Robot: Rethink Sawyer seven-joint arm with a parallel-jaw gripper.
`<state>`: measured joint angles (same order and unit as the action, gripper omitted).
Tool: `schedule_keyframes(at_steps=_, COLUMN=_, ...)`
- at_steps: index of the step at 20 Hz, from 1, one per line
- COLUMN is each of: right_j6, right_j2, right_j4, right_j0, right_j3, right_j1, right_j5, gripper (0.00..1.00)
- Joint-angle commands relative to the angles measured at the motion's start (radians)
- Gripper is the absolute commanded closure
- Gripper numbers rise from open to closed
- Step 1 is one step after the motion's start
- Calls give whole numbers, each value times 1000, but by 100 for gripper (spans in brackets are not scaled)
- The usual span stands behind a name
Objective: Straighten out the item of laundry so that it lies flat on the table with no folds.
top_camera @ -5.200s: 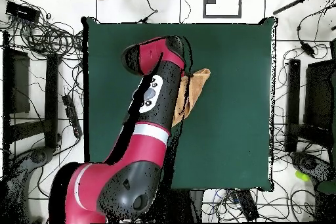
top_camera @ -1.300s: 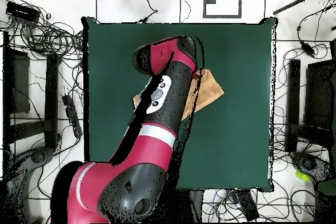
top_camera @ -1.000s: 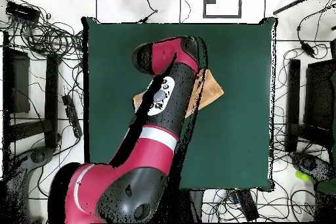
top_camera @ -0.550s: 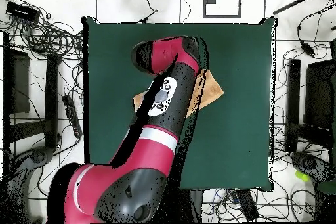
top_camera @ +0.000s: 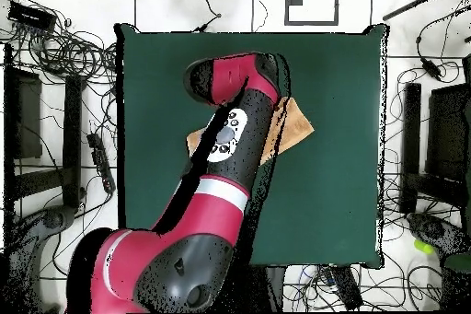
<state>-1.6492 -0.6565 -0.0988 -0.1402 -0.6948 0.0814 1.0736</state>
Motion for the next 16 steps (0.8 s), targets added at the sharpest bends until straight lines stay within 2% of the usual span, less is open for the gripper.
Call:
schedule_keyframes(at_steps=1, right_j6=-300, right_j2=92, right_j4=-48, right_j0=-20, right_j3=-28, right_j1=58, right_j5=41, gripper=0)
schedule_keyframes(at_steps=9, right_j6=-377, right_j2=133, right_j4=-155, right_j0=-3, right_j3=-13, right_j1=72, right_j5=150, gripper=0)
schedule_keyframes(at_steps=16, right_j6=-379, right_j2=102, right_j4=-176, right_j0=-13, right_j3=-25, right_j1=81, right_j5=110, gripper=0)
